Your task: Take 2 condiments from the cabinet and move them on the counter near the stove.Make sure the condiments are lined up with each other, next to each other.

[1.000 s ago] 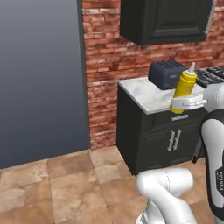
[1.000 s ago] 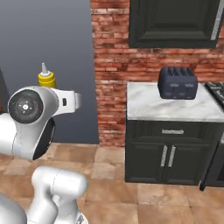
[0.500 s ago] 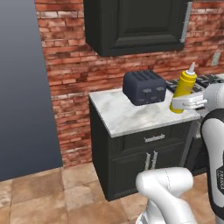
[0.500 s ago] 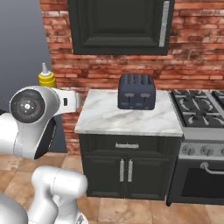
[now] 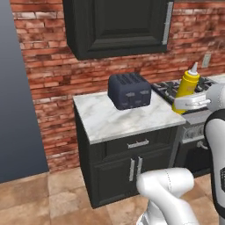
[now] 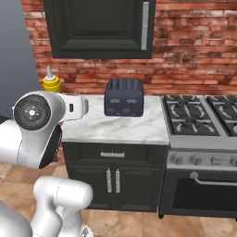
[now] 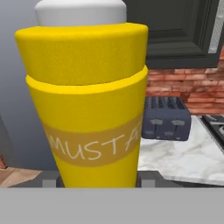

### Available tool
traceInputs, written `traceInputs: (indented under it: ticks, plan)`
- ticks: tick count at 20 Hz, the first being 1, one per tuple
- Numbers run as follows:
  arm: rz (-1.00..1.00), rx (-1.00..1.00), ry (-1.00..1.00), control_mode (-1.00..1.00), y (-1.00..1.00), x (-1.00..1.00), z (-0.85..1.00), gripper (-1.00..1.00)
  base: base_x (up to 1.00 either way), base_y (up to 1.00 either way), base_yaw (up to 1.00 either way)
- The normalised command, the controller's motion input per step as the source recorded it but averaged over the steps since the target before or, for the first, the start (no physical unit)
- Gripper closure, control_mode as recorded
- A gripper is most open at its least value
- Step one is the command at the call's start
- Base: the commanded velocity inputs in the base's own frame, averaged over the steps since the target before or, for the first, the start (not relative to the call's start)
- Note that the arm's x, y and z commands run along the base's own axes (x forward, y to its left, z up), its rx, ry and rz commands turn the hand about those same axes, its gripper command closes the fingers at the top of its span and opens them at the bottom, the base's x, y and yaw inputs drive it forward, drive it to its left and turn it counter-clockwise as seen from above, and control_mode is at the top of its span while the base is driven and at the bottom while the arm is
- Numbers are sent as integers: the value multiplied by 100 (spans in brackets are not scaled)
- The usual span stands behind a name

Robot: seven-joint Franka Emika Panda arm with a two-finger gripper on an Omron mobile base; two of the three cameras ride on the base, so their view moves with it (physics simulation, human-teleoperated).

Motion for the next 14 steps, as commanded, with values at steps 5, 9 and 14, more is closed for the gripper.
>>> traceInputs:
  ticks: [5,9,14]
  plan:
    - [0,0,0,100,0,0,0,100,48,-28,0]
    - [0,0,0,100,0,0,0,100,59,-28,0]
    - [0,0,0,100,0,0,0,100,50,-15,0]
